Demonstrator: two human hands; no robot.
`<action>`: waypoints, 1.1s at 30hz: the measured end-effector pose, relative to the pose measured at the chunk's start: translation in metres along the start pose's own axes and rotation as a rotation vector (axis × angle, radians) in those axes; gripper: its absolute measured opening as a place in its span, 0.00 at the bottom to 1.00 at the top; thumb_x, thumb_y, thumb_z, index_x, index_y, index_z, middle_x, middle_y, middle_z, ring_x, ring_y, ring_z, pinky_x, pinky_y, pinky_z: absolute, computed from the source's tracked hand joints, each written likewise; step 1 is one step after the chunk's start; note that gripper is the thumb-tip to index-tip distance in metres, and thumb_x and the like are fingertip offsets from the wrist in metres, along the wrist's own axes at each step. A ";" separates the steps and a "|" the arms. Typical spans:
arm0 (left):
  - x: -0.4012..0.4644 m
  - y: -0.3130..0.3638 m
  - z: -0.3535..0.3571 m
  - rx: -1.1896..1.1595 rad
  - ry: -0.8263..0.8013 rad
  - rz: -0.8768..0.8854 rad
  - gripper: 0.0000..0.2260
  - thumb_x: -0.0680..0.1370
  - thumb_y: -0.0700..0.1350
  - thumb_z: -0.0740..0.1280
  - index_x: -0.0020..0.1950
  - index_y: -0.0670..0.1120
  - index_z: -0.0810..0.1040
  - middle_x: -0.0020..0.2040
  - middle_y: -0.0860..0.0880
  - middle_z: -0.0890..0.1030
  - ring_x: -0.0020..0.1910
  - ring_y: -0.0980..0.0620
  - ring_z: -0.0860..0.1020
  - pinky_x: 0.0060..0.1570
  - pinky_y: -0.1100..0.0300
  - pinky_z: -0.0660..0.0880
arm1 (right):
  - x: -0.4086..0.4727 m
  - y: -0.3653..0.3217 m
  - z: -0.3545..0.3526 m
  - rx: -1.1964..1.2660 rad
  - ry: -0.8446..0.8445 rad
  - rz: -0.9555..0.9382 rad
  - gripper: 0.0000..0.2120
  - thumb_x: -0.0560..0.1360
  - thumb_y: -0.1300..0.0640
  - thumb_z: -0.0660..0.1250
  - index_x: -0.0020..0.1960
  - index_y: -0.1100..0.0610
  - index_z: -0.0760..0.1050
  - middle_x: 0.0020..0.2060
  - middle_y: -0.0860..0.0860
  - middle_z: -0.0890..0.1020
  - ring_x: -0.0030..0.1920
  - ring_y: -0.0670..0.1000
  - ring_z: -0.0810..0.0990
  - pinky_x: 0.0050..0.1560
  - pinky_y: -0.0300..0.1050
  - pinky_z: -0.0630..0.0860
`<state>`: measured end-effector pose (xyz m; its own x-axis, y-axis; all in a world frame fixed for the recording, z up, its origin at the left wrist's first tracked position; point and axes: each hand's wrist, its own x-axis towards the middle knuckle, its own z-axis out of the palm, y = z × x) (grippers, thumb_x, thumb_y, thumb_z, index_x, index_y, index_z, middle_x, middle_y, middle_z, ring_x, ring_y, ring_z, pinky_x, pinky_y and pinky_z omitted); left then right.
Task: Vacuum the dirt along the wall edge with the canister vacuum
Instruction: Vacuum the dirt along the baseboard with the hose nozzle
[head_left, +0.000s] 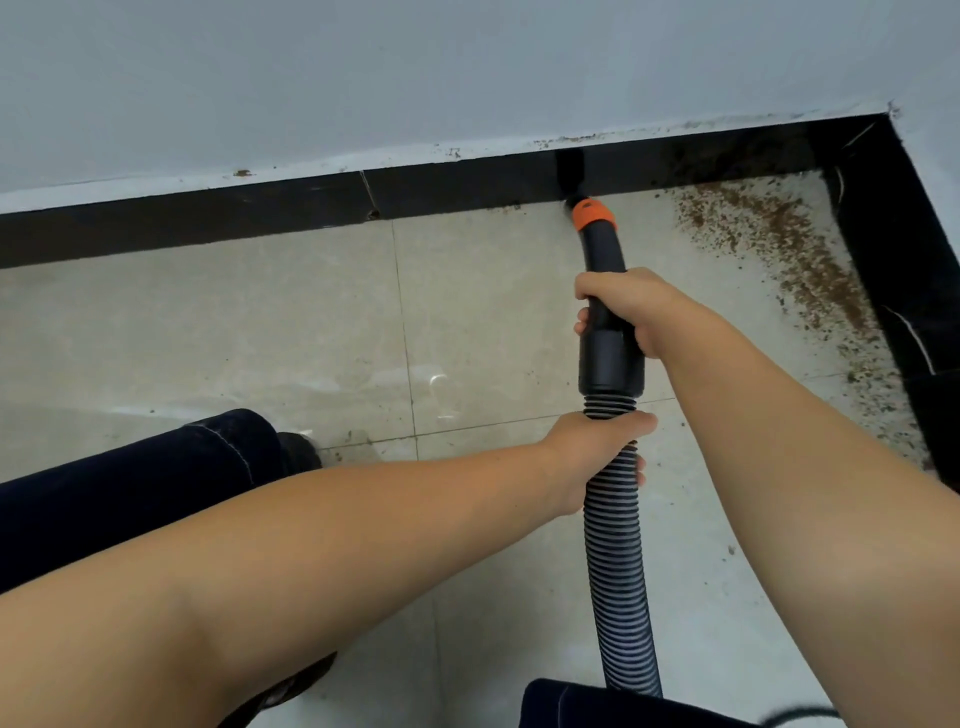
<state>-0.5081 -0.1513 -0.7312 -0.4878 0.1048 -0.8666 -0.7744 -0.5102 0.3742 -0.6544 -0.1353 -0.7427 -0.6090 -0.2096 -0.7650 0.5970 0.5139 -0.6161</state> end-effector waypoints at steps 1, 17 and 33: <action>0.001 0.003 0.001 0.006 0.003 0.000 0.08 0.76 0.45 0.70 0.44 0.44 0.72 0.34 0.45 0.77 0.28 0.50 0.76 0.28 0.64 0.76 | 0.002 0.000 -0.002 0.013 0.005 0.002 0.10 0.71 0.62 0.67 0.51 0.61 0.70 0.23 0.51 0.79 0.24 0.50 0.80 0.29 0.40 0.78; -0.008 -0.014 -0.019 -0.065 0.141 -0.007 0.07 0.76 0.44 0.69 0.47 0.42 0.72 0.34 0.45 0.77 0.29 0.49 0.75 0.33 0.60 0.76 | -0.014 -0.002 0.051 -0.133 -0.226 -0.046 0.08 0.72 0.62 0.67 0.49 0.59 0.71 0.31 0.54 0.79 0.24 0.48 0.80 0.26 0.38 0.77; 0.030 0.003 0.063 0.156 -0.058 -0.073 0.09 0.76 0.44 0.70 0.44 0.43 0.71 0.35 0.44 0.77 0.30 0.49 0.76 0.33 0.59 0.76 | 0.001 0.012 -0.080 0.079 0.058 0.031 0.08 0.72 0.63 0.67 0.49 0.60 0.71 0.29 0.54 0.79 0.24 0.50 0.79 0.27 0.40 0.78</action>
<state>-0.5505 -0.0965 -0.7351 -0.4469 0.1883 -0.8745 -0.8596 -0.3609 0.3616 -0.6895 -0.0632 -0.7358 -0.6170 -0.1450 -0.7735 0.6541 0.4521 -0.6065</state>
